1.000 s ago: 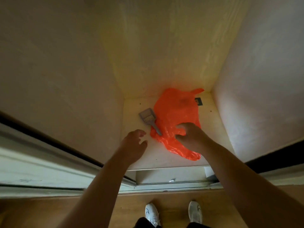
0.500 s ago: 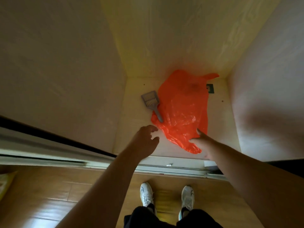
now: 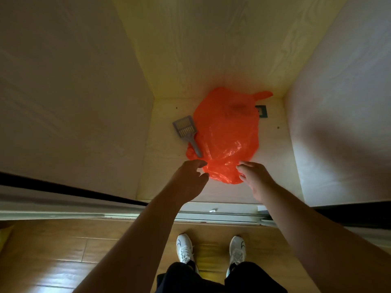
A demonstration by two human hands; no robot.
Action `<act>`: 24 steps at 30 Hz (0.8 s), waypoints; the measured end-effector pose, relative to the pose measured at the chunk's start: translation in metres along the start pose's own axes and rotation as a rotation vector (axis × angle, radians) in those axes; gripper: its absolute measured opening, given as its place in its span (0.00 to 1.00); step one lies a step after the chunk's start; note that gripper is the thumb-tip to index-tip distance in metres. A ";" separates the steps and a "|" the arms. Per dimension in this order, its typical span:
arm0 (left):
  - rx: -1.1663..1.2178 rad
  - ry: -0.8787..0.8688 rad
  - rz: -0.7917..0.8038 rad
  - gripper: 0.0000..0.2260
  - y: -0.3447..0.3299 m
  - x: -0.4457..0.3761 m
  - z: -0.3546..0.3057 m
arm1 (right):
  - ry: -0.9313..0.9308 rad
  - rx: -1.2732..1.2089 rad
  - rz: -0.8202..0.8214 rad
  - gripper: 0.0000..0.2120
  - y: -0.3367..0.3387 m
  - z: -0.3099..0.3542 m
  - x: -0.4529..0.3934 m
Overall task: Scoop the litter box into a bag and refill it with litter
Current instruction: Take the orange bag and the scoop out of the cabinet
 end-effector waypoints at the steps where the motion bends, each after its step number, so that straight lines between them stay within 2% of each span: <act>1: 0.026 -0.005 -0.004 0.18 -0.002 -0.001 -0.003 | 0.071 0.051 -0.015 0.05 0.001 0.008 0.007; 4: 0.163 -0.005 -0.038 0.18 -0.005 -0.004 -0.013 | 0.228 0.112 -0.027 0.14 0.001 0.041 0.036; 6: 0.272 0.006 -0.027 0.21 -0.009 -0.004 -0.023 | 0.304 0.071 -0.006 0.13 -0.001 0.064 0.059; 9: 0.593 0.067 0.050 0.25 -0.015 -0.003 -0.039 | 0.475 0.151 0.034 0.17 -0.005 0.095 0.092; 13: 1.004 0.149 0.096 0.26 -0.010 -0.007 -0.059 | 0.582 0.174 0.165 0.12 -0.013 0.120 0.126; 16: 1.031 0.153 0.027 0.33 -0.004 -0.014 -0.074 | 0.630 0.266 0.206 0.16 -0.016 0.127 0.138; 19: 0.977 0.080 -0.041 0.20 0.003 -0.019 -0.089 | 0.570 0.235 0.276 0.15 -0.008 0.123 0.142; 22: 0.935 -0.005 -0.061 0.22 0.010 -0.023 -0.097 | 0.460 0.129 0.330 0.09 0.008 0.118 0.142; 24: 0.868 -0.073 -0.056 0.19 0.013 -0.018 -0.106 | 0.411 0.048 0.312 0.10 0.024 0.119 0.141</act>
Point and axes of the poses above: each hand's wrist, its own x-axis away from the middle knuckle, its own y-axis out of the back of the hand, z = x × y, the point moved 5 cm from there along -x, towards the middle knuckle, and after that the axes turned 12 degrees about x, right-handed, at the moved point
